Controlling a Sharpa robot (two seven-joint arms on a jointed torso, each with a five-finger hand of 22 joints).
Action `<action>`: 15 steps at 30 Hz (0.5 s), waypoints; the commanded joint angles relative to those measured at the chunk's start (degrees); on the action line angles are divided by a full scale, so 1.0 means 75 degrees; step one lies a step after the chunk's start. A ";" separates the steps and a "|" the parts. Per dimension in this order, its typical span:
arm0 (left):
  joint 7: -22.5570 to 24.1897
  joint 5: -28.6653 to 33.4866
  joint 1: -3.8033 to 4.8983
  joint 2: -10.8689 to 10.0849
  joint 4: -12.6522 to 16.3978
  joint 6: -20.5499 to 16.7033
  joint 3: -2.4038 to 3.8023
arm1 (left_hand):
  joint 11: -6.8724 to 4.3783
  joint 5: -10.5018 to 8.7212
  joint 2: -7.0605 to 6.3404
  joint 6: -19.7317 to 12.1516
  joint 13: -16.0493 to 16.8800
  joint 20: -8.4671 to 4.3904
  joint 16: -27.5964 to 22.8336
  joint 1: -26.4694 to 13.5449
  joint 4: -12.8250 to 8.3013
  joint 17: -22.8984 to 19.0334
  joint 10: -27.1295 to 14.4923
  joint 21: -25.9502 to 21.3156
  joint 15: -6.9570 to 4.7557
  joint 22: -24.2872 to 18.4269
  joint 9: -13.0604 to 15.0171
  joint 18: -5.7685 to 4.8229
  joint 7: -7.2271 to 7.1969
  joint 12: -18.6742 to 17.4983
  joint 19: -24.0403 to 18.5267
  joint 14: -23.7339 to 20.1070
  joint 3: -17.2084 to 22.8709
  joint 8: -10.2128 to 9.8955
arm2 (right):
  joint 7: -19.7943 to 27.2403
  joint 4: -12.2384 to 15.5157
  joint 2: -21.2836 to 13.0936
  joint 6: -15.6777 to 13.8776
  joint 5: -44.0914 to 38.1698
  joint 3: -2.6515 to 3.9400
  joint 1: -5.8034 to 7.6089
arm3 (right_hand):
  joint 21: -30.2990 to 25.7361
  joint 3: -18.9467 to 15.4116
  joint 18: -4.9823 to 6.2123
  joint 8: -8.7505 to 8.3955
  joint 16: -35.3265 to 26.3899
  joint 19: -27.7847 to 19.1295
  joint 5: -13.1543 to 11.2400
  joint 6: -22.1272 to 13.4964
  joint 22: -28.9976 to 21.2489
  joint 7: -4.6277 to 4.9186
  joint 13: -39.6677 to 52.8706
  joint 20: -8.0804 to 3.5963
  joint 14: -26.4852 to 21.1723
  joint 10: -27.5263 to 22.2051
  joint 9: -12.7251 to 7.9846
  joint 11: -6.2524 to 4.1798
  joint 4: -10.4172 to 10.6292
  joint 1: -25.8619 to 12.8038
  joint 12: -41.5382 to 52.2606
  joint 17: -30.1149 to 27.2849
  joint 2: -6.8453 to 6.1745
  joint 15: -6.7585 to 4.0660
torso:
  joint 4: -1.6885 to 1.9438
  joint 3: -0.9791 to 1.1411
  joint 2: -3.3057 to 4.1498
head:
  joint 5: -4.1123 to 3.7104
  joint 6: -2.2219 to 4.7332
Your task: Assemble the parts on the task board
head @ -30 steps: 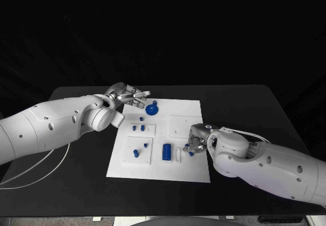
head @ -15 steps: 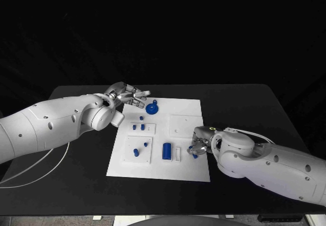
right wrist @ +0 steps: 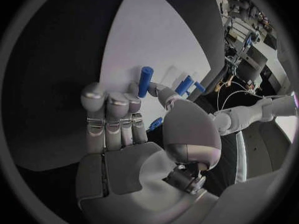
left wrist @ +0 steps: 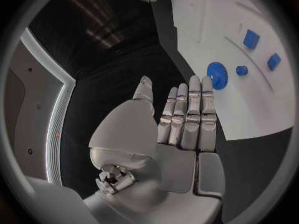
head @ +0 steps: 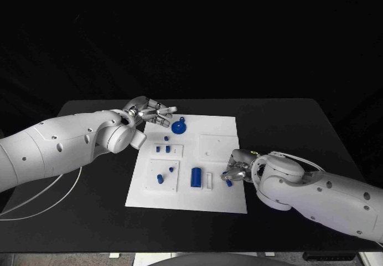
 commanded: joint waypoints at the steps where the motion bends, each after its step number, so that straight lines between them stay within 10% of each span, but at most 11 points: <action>1: 0.0019 -0.0042 0.0007 0.0011 0.0018 0.0113 0.0005 | -0.0009 0.0040 -0.0018 -0.0037 0.0009 -0.0016 -0.0016 0.0036 -0.0036 0.0009 -0.0015 0.0047 0.0022 0.0004 0.0008 -0.0102 -0.0015 0.0025 0.0008 0.0005 0.0002 0.0016 | -0.0015 0.0090 -0.0035 -0.0704 0.1370 0.0040 -0.0065 | 0.0047 0.0568 0.0046 0.0031 0.0051 0.0430 -0.0020 0.0090 0.0617 -0.0014 -0.0022 0.0000 -0.0012 0.0021 -0.7774 -0.0044 -0.0638 -0.0044 0.0010 0.0008 0.0013 -0.0043 | 0.0005 -0.0008 -0.0004 | 0.0027 -0.0008; 15: -0.0007 -0.0078 0.0007 0.0009 0.0022 0.0137 0.0005 | -0.0009 0.0039 -0.0019 -0.0036 0.0009 -0.0016 -0.0015 0.0038 -0.0038 0.0009 -0.0014 0.0047 0.0022 0.0004 0.0008 -0.0102 -0.0015 0.0026 0.0008 0.0005 0.0003 0.0016 | 0.0025 0.0385 -0.0061 -0.1198 0.2977 0.0235 -0.0063 | 0.0034 0.0167 0.0049 0.0031 0.0029 0.0425 -0.0127 0.0103 0.0589 -0.0034 -0.0045 -0.0012 -0.0013 0.0008 -0.7775 -0.0045 -0.0579 -0.0044 -0.0005 0.0004 0.0092 -0.0055 | 0.0000 -0.0009 0.0001 | 0.0062 -0.0034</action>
